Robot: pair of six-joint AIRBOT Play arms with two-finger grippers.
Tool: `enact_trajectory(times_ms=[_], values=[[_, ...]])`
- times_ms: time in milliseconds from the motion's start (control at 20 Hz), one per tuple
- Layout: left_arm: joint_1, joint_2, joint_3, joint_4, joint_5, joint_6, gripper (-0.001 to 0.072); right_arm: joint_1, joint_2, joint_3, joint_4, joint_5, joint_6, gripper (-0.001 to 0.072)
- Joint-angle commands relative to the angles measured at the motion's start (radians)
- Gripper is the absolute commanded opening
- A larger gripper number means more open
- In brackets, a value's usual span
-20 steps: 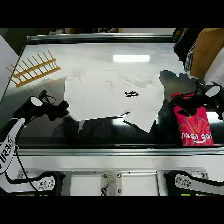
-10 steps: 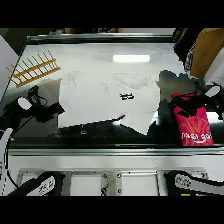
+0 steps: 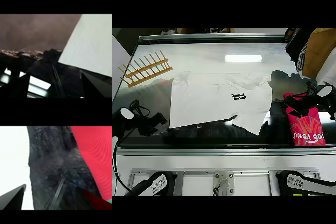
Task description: Fold the clothes and pants, and hang the long-sleeved shirts on hangers.
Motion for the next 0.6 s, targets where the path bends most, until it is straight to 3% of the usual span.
enact_trajectory(times_ms=[0, 250, 550], values=[[0.066, -0.005, -0.13, -0.154, 0.09, -0.024, 0.0676, 0.0, 0.0, 0.0, 0.0, -0.001, 0.0, 0.0658], [0.063, 0.037, -0.232, -0.363, 0.242, -0.025, 0.0675, 0.0, 0.0, 0.0, 0.0, -0.002, 0.0, 0.0658], [-0.103, -0.082, -0.147, -0.379, 0.299, -0.046, 0.0675, 0.0, 0.0, 0.0, 0.001, 0.0, 0.0, 0.0658]])
